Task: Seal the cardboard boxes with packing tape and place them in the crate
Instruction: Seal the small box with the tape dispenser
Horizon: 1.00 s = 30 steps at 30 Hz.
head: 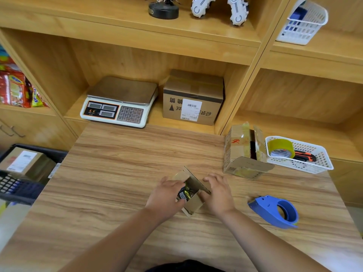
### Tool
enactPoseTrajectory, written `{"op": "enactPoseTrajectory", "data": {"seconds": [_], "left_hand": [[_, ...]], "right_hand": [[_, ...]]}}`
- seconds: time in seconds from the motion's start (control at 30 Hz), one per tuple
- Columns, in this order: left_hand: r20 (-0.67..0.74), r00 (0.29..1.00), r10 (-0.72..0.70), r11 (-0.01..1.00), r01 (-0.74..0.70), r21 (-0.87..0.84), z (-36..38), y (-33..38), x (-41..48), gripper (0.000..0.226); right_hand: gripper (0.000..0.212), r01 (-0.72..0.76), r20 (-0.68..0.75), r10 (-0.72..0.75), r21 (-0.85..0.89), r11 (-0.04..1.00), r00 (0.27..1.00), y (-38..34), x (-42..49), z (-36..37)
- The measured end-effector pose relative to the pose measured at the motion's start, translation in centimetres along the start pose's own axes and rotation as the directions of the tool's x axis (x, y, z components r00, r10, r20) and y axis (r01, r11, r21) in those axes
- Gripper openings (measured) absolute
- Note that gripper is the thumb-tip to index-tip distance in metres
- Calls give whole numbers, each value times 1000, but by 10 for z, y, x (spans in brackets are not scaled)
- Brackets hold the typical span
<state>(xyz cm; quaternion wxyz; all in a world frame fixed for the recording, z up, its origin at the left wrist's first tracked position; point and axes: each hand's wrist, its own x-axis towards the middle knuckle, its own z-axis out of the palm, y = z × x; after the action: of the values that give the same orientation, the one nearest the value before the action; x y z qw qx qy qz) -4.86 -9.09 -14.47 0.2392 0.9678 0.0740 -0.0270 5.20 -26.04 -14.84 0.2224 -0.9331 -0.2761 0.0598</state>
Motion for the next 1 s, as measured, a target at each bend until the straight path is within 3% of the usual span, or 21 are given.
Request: {"op": "enactPoseTrajectory", "data": {"seconds": [0.23,0.37,0.53,0.7,0.83,1.0], "left_hand": [[153,985,85,943,-129,305,1,-3,6,50],[151,984,91,936,-136,324,3,-2,8,55],[-40,999,1,996,2,90,5,-10,4,74],[-36,991,-125,989,122,-83,2,-16,5,92],[-34,962,-272,937,257,-237,0,-9,19,91],[37,949,-313,909,311,-277,8,-9,32,82]], "right_hand": [[24,164,-76,-164,-8,986,983,3,-14,1],[26,173,13,-173,-30,984,985,4,-22,3],[38,73,126,-71,-15,997,990,6,-22,-3],[47,-1,272,14,-48,999,962,6,-22,-4],[47,-11,331,45,-102,995,943,6,-20,-3],[48,-16,327,68,-158,987,943,6,-19,0]]}}
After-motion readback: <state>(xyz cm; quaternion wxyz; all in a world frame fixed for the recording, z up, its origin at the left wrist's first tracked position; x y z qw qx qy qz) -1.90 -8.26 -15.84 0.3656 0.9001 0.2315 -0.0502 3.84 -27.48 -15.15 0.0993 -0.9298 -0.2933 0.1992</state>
